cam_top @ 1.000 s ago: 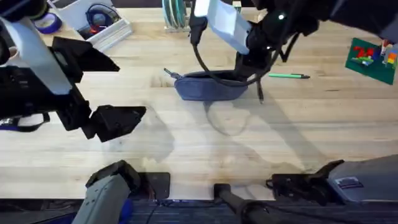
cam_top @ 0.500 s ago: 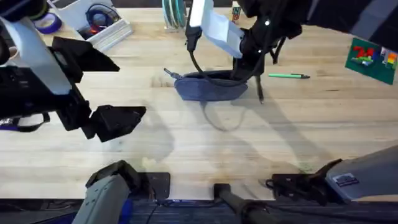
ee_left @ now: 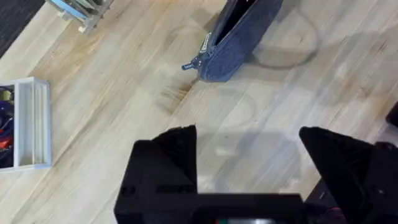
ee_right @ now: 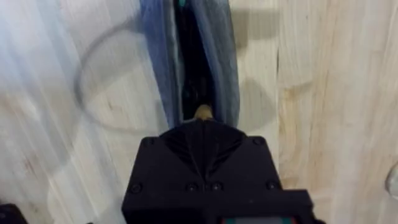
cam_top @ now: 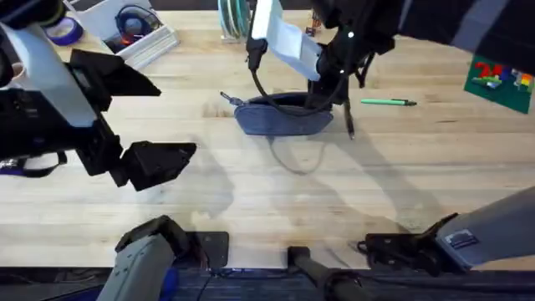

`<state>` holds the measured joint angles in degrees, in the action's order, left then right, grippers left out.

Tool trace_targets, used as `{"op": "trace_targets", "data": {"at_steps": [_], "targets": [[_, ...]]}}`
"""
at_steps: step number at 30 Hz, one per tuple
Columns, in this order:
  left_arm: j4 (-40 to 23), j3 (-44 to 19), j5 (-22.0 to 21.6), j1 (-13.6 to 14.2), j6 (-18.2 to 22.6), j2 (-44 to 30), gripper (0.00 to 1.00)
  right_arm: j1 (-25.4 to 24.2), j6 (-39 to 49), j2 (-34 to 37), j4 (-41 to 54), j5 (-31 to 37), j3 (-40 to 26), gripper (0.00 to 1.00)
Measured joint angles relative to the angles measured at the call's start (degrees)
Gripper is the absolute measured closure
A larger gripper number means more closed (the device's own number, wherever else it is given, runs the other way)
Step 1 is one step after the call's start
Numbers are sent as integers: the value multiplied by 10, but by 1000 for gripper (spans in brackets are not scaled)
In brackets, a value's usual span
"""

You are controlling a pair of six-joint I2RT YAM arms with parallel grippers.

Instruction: Unzip the bag, pick up the pens from the table one at a time and place them inside, then zip the bag closed.

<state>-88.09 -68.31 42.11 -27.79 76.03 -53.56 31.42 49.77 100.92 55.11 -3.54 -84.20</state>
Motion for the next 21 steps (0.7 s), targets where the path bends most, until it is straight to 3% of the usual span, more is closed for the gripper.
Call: {"op": "trace_targets", "data": {"at_steps": [21], "targets": [[0,0,0,0,0,0,5,0,0,58,-15,-14,-3,971]]}}
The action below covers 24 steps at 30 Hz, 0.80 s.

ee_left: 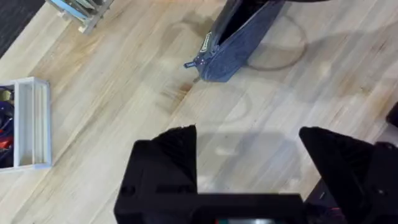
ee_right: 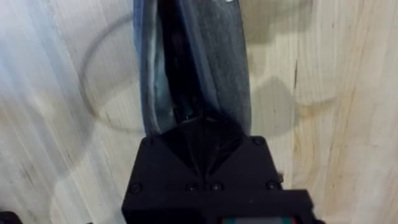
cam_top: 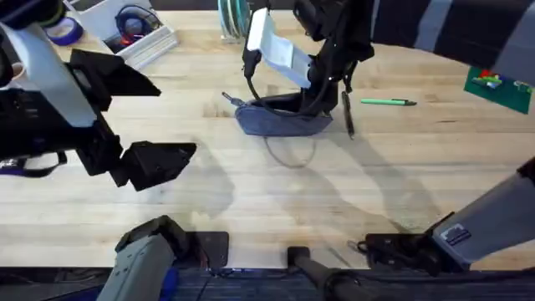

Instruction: Unzip the bag, pick up the pens from the table one at a time and place them inside, then zip the bag closed.

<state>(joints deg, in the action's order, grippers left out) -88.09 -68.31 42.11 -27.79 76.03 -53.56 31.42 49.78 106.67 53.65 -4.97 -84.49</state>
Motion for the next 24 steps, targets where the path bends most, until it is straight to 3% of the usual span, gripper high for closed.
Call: {"op": "trace_targets", "data": {"at_steps": [5,7,10,13,15,24], "targets": [[0,0,0,0,0,0,6,0,0,0,1,-2,0,970],[0,0,0,0,0,0,5,0,-3,0,2,-2,0,910],[0,0,0,0,0,0,6,0,-2,0,2,-3,0,447],[0,0,0,0,0,0,5,1,-1,0,5,-4,0,54],[0,0,0,0,0,0,6,2,-1,0,8,-4,0,10],[0,0,0,0,0,0,6,3,-1,0,9,-4,0,6]]}}
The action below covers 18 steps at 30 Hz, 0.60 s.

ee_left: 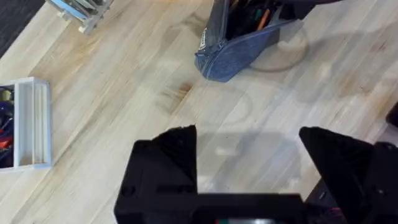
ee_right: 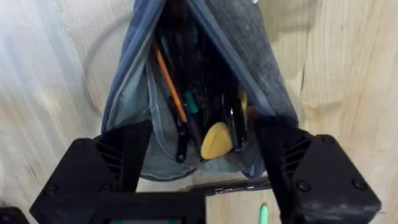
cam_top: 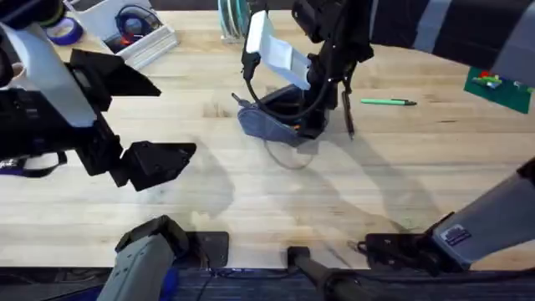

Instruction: Unzip the bag, pick up the pens from the table one at a time and place them inside, then zip the bag closed.

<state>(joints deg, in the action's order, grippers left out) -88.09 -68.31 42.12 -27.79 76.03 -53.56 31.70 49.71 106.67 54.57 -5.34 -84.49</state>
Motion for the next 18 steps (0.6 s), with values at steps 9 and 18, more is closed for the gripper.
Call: {"op": "trace_targets", "data": {"at_steps": [9,18], "targets": [[0,0,0,0,0,0,4,12,-13,0,1,49,0,6],[0,0,0,0,0,0,5,12,-77,-44,8,78,0,6]]}}
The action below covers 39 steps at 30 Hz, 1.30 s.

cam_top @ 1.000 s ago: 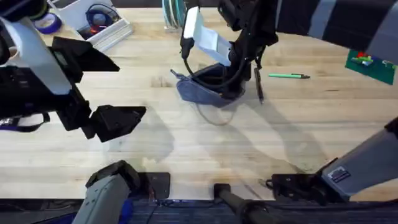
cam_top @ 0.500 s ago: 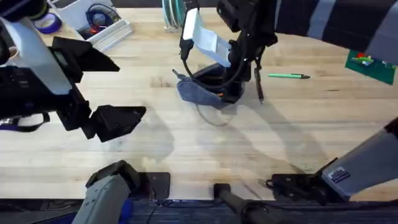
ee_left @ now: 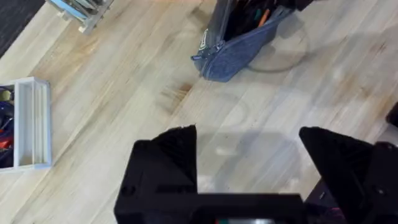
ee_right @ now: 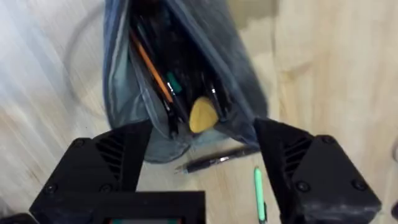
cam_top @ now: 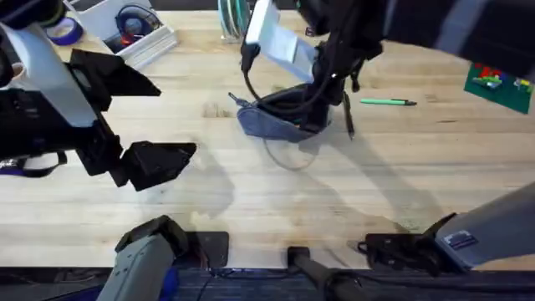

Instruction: Unzip the bag, pick up the pens from the table one at a time and place them inside, then zip the bag closed.

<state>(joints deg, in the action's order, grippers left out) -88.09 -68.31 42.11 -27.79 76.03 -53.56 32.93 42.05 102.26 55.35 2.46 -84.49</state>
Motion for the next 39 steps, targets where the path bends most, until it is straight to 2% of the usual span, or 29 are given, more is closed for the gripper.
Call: {"op": "trace_targets", "data": {"at_steps": [10,21,27,39], "targets": [[0,0,0,0,0,0,6,-23,-83,-90,32,17,0,5],[0,0,0,0,0,0,5,-73,-131,-137,168,23,0,6],[0,0,0,0,0,0,5,-99,-70,-155,213,23,0,6],[0,0,0,0,0,0,6,-164,52,-162,192,23,36,5]]}}
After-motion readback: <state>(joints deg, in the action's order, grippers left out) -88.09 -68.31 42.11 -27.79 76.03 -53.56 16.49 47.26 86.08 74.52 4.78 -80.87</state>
